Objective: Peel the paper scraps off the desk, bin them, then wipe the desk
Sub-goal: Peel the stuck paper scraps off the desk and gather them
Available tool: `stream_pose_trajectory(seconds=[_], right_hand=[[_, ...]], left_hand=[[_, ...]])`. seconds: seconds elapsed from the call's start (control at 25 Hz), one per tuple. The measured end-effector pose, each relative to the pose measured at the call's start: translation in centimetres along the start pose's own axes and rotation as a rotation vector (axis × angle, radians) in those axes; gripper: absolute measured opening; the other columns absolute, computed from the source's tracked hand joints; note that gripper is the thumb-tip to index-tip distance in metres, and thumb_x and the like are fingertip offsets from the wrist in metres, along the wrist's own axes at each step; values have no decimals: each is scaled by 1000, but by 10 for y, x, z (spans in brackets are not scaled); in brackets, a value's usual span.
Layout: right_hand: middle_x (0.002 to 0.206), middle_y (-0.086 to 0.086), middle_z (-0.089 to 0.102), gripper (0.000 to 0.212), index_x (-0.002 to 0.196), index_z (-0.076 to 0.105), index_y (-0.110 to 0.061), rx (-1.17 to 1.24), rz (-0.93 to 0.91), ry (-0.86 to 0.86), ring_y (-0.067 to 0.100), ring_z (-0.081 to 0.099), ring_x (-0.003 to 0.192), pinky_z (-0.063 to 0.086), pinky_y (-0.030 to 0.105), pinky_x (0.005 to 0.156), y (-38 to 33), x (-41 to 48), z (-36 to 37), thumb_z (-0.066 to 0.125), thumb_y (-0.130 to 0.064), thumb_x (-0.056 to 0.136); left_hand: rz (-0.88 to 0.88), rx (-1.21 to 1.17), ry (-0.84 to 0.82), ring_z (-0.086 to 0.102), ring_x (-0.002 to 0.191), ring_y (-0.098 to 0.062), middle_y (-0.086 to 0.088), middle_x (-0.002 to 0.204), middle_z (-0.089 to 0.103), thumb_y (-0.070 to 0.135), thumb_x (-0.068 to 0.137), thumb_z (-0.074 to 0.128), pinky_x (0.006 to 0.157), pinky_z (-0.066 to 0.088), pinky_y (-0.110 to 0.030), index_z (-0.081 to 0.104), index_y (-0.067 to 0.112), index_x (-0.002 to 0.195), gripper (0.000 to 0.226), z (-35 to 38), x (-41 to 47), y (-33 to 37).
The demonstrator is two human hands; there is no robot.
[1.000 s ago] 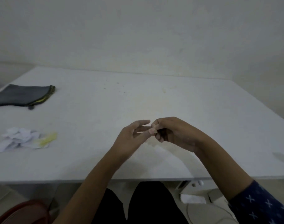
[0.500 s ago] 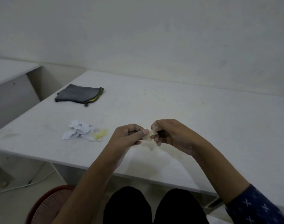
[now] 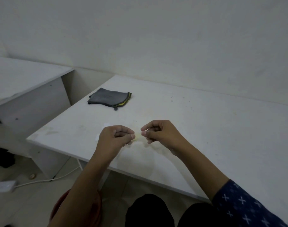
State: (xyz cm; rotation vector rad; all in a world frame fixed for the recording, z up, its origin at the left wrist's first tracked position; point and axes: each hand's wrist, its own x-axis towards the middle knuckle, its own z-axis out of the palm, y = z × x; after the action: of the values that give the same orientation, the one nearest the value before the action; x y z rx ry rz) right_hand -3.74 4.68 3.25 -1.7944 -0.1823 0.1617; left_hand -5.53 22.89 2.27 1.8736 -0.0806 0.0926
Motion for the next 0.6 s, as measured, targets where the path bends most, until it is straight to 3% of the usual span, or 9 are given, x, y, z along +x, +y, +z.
stream_pose_trajectory(seconds=[0.2, 0.4, 0.48, 0.6], right_hand=[[61, 6, 64, 9, 81, 71, 0, -252, -47, 71, 13, 60, 52, 55, 22, 58, 6, 26, 24, 71, -8, 77], [51, -9, 53, 5, 75, 74, -3, -460, -46, 124, 0, 49, 46, 36, 5, 46, 15, 38, 36, 72, -6, 71], [55, -11, 52, 4, 73, 73, -6, -499, -30, 148, 1, 48, 50, 34, 6, 45, 19, 39, 39, 72, -6, 69], [78, -5, 49, 15, 75, 63, -17, -547, -70, 201, 6, 48, 66, 37, 18, 54, 23, 37, 43, 74, -10, 68]], left_hand=[[-57, 91, 192, 66, 65, -14, -1, 70, 71, 19, 75, 74, 71, 53, -27, 73, 14, 81, 8, -8, 5, -20], [-93, 246, 327, 58, 67, -8, -2, 70, 66, 21, 73, 76, 65, 40, -16, 72, 13, 78, 10, 7, 7, -27], [-86, 286, 349, 55, 65, -8, -3, 70, 65, 20, 73, 76, 61, 36, -11, 72, 11, 78, 10, 10, 9, -29], [-87, 330, 389, 53, 61, -7, -4, 70, 64, 15, 74, 75, 58, 31, -7, 71, 8, 79, 9, 11, 9, -32]])
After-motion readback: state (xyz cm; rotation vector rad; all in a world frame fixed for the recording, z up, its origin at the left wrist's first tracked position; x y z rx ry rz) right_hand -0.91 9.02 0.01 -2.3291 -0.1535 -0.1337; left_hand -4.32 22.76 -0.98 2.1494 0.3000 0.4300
